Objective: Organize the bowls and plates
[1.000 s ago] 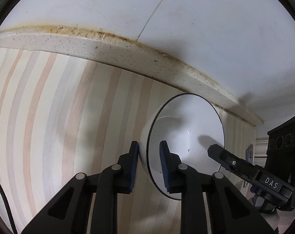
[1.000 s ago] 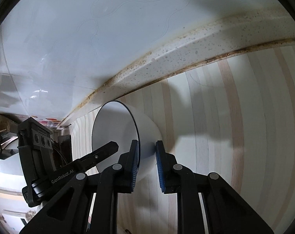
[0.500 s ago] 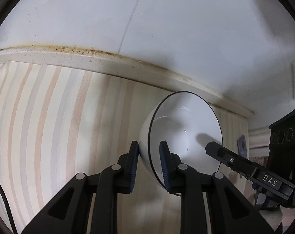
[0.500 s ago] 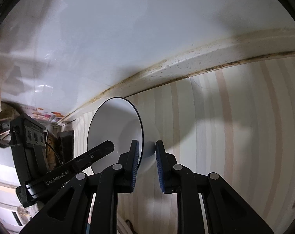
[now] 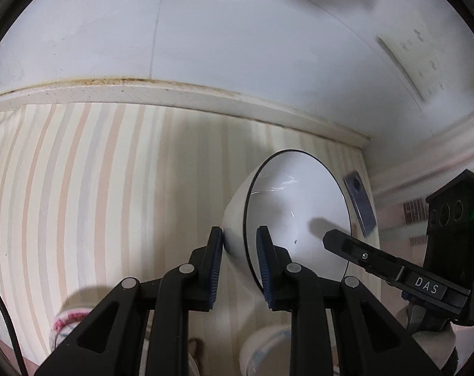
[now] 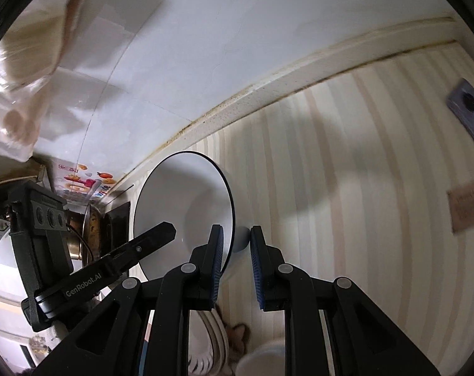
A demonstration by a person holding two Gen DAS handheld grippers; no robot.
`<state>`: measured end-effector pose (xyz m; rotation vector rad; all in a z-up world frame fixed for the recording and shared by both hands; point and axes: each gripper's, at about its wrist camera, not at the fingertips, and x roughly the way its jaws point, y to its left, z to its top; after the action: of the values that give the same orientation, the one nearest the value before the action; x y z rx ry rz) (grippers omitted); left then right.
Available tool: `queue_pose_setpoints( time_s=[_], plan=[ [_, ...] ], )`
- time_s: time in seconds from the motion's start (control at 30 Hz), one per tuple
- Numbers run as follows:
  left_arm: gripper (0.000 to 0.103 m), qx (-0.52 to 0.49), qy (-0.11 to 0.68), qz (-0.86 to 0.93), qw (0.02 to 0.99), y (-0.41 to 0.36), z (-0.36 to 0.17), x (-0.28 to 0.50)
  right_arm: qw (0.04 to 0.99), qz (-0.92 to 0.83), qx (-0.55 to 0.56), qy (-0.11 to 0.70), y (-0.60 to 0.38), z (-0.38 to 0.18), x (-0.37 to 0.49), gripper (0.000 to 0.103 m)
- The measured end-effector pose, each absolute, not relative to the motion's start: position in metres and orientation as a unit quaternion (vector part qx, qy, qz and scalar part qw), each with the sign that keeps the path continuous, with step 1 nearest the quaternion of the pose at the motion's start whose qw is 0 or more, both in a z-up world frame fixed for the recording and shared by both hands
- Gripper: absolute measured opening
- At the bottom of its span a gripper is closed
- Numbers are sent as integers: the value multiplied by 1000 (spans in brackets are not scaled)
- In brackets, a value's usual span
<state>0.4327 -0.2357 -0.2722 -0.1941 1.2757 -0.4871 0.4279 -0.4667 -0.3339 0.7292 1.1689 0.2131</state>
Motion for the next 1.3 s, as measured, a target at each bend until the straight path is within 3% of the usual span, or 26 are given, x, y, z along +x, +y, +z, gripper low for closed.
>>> queue_pose_setpoints(
  time_s=[0.33,0.67,1.3],
  plan=[
    [20,-66,603,-270,748,-246,-269,366,767,71,343,538,-470,-318,330,19],
    [20,-41,633,-292,716,-251,-289,313,742,46,369,558,-464,-341,257,19],
    [19,24,645,-290,707,-272,-319,289,730,23,352,585,-460,-373,236,19]
  ],
)
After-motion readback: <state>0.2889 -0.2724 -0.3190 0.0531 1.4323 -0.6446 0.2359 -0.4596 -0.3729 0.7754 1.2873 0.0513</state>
